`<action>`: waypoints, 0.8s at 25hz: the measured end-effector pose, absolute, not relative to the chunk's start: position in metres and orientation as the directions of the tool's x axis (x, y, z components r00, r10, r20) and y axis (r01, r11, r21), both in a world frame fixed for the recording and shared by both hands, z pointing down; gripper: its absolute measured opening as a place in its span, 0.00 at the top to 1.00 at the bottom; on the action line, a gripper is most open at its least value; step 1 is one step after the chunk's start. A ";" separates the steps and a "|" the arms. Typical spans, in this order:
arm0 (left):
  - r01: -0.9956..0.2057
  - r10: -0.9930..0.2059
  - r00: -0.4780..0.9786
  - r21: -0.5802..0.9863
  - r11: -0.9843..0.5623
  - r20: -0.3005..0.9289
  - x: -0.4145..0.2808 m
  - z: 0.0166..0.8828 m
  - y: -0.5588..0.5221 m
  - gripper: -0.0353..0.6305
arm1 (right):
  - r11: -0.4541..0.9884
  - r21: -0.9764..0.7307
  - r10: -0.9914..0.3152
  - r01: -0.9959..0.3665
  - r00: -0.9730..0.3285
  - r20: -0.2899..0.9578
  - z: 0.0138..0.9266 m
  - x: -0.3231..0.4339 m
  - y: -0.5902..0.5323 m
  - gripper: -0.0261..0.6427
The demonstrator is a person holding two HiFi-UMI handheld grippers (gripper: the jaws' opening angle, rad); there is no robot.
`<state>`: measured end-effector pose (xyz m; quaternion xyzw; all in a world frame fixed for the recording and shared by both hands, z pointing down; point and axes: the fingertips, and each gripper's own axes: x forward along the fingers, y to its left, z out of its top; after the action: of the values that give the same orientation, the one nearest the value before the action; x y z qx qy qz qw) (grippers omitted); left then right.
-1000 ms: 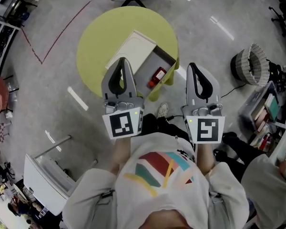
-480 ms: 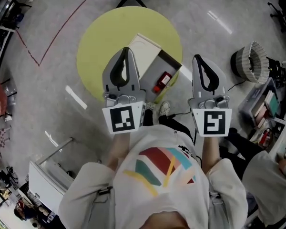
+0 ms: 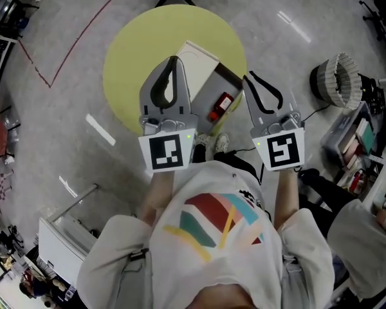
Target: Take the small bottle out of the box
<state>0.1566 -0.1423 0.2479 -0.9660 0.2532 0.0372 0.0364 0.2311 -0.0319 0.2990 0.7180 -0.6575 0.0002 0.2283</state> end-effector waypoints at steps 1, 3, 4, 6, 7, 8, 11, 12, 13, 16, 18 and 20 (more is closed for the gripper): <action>-0.491 -0.485 0.869 -0.053 -0.870 -0.095 0.155 0.248 -0.142 0.92 | 0.046 0.345 -0.935 -0.937 0.081 0.344 0.307 0.223 -0.035 0.84; -0.493 -0.487 0.868 -0.059 -0.868 -0.097 0.152 0.248 -0.141 0.92 | 0.186 0.353 -0.915 -0.917 -0.031 0.402 0.317 0.207 -0.040 0.73; -0.489 -0.482 0.871 -0.066 -0.870 -0.095 0.150 0.249 -0.140 0.92 | 0.255 0.354 -0.900 -0.900 -0.087 0.428 0.320 0.200 -0.042 0.69; -0.453 -0.446 0.891 -0.091 -0.887 -0.087 0.151 0.251 -0.135 0.92 | 0.405 0.368 -0.841 -0.837 -0.184 0.509 0.333 0.188 -0.045 0.58; -0.434 -0.426 0.900 -0.100 -0.895 -0.086 0.152 0.252 -0.133 0.92 | 0.485 0.374 -0.794 -0.791 -0.219 0.566 0.342 0.183 -0.046 0.51; -0.426 -0.418 0.904 -0.098 -0.899 -0.087 0.152 0.253 -0.132 0.92 | 0.563 0.374 -0.739 -0.737 -0.247 0.627 0.353 0.180 -0.046 0.50; -0.459 -0.452 0.887 -0.070 -0.886 -0.092 0.144 0.259 -0.130 0.92 | 0.787 0.275 -0.502 -0.553 -0.313 0.807 0.394 0.174 -0.033 0.50; -0.468 -0.461 0.882 -0.071 -0.881 -0.091 0.142 0.261 -0.130 0.92 | 0.843 0.207 -0.404 -0.496 -0.330 0.853 0.409 0.173 -0.027 0.50; -0.470 -0.463 0.882 -0.081 -0.879 -0.088 0.141 0.264 -0.130 0.92 | 0.884 0.141 -0.312 -0.446 -0.338 0.888 0.423 0.172 -0.021 0.50; -0.449 -0.446 0.893 -0.133 -0.883 -0.059 0.140 0.272 -0.125 0.92 | 0.946 0.019 -0.126 -0.324 -0.312 0.942 0.459 0.170 -0.010 0.50; -0.450 -0.447 0.893 -0.152 -0.880 -0.050 0.136 0.275 -0.124 0.92 | 0.965 -0.027 -0.051 -0.260 -0.288 0.956 0.477 0.171 -0.010 0.50; -0.451 -0.449 0.892 -0.152 -0.880 -0.045 0.130 0.281 -0.123 0.92 | 0.977 -0.067 0.011 -0.201 -0.265 0.964 0.492 0.172 -0.014 0.50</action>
<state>0.1297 -0.1228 0.2806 -0.9694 0.2321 0.0042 0.0795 0.1716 -0.0143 0.4916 0.0601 -0.7904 0.0880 0.6033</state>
